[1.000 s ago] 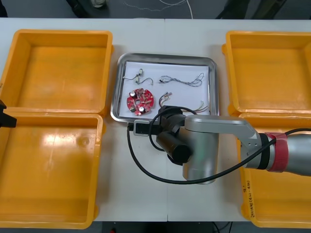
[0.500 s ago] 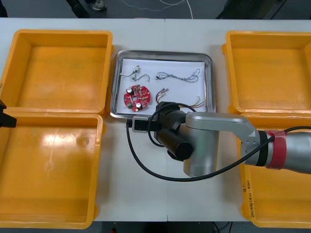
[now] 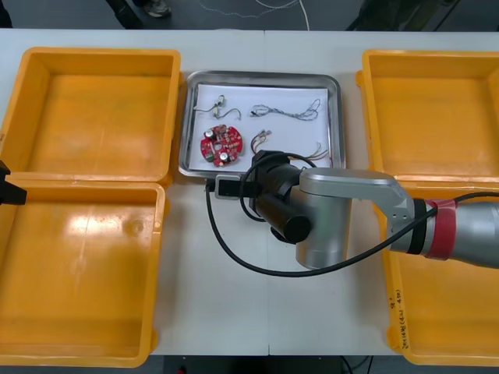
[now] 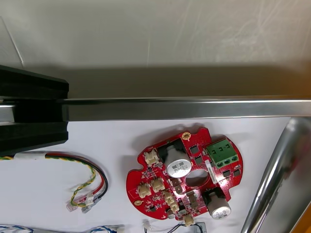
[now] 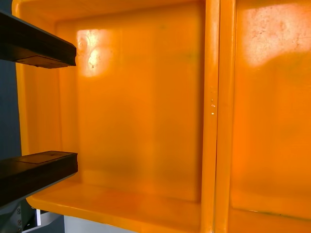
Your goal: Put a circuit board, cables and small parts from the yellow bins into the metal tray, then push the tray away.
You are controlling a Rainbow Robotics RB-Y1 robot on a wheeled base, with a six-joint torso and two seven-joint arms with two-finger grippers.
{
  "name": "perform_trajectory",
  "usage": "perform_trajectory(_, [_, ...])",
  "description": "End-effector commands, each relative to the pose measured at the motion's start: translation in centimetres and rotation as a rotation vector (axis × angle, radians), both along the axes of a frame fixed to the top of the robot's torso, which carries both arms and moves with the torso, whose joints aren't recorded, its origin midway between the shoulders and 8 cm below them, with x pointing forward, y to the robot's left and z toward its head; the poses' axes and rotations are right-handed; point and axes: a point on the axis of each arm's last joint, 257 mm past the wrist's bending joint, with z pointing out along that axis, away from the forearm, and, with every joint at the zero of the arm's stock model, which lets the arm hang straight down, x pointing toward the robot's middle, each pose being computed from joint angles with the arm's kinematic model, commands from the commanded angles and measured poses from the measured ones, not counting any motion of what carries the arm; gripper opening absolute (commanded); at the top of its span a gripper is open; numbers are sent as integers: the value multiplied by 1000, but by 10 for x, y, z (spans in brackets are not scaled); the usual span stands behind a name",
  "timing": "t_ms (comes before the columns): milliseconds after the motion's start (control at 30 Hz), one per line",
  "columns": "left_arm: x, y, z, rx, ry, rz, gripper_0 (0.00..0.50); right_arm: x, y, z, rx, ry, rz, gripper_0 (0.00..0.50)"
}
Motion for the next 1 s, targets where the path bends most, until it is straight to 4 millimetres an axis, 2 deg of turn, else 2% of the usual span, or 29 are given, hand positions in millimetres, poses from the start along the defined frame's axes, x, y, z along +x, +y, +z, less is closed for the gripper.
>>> perform_trajectory(33, [-2,10,13,85,-31,-77,500,25,-12,3,-4,-21,-37,0])
perform_trajectory(500, [-2,10,13,85,-31,-77,500,54,-22,14,-19,-56,-77,0])
perform_trajectory(1000, [-2,10,13,85,-31,-77,500,74,-19,31,1,-61,-98,0])
